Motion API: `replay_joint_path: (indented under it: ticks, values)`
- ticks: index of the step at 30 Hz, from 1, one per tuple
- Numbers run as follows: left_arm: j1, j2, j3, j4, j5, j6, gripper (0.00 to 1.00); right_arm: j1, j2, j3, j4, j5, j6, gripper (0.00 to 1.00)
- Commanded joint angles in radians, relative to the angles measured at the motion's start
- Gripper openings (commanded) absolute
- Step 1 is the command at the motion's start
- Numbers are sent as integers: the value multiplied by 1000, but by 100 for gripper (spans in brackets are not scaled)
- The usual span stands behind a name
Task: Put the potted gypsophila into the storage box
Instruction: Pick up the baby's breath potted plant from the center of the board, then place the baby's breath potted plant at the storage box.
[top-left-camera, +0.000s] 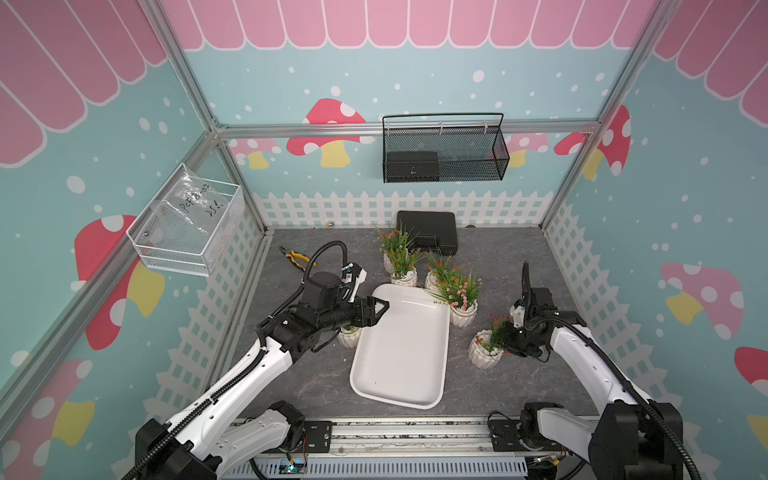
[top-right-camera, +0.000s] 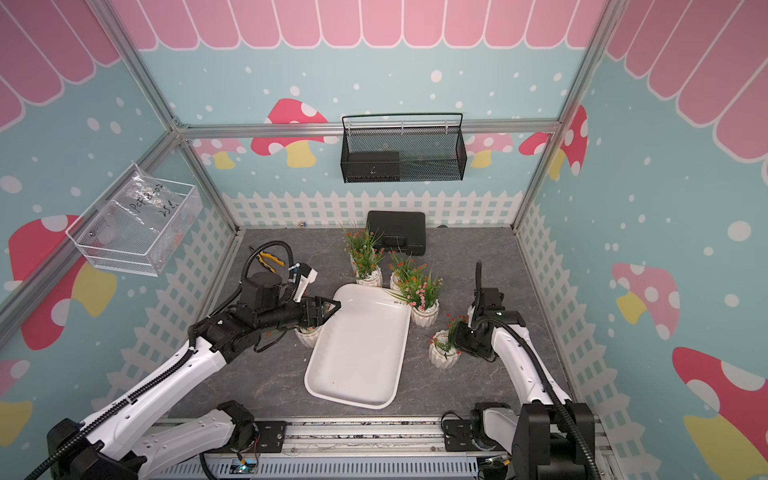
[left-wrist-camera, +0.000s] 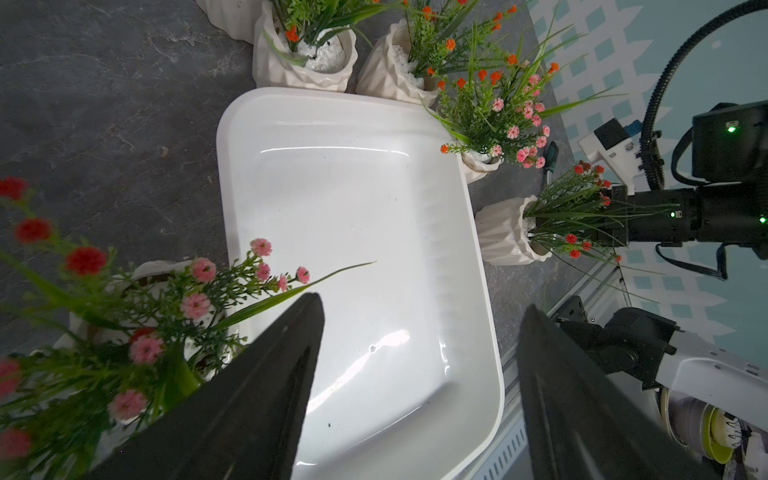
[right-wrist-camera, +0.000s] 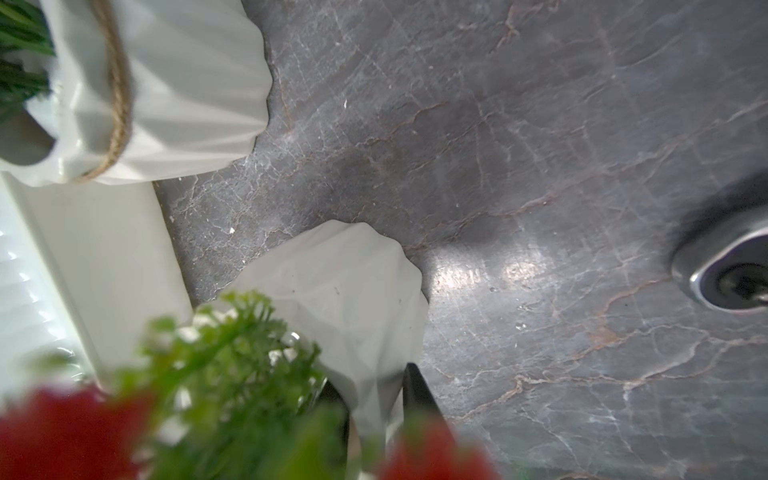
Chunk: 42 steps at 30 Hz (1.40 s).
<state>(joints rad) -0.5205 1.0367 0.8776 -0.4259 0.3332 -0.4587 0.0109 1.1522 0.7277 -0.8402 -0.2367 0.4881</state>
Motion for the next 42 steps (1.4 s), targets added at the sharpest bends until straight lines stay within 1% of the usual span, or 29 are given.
replay_joint_path:
  ticks: [1, 8, 13, 20, 27, 30, 34, 36, 40, 42]
  values:
    - [-5, 10, 35, -13, -9, 17, 75, 26, 17, -6, 18, 34, 13, 25]
    - [-6, 24, 37, -13, -14, 19, 75, 38, 21, 5, 19, 60, 7, 17]
    - [-6, 27, 43, -17, -18, 22, 75, 38, 19, 55, -10, 67, -12, 14]
    - [-6, 31, 47, -22, -20, 23, 75, 37, 5, 203, -102, 80, -48, 11]
    - [-5, 45, 43, -22, -18, 18, 75, 40, -3, 374, -219, 147, -138, 11]
    - [-5, 48, 44, -21, -16, 14, 75, 53, 7, 456, -261, 139, -177, 11]
    - [-5, 43, 27, -15, -33, -11, 76, 129, 40, 550, -293, 123, -211, 11]
    - [-6, 32, 18, -13, -42, -21, 76, 196, 71, 597, -304, 112, -219, 11]
    - [0, -14, -11, 2, -64, -41, 77, 354, 159, 694, -330, 163, -208, 12]
    - [23, -42, -31, 19, -36, -61, 77, 423, 215, 751, -327, 177, -195, 12]
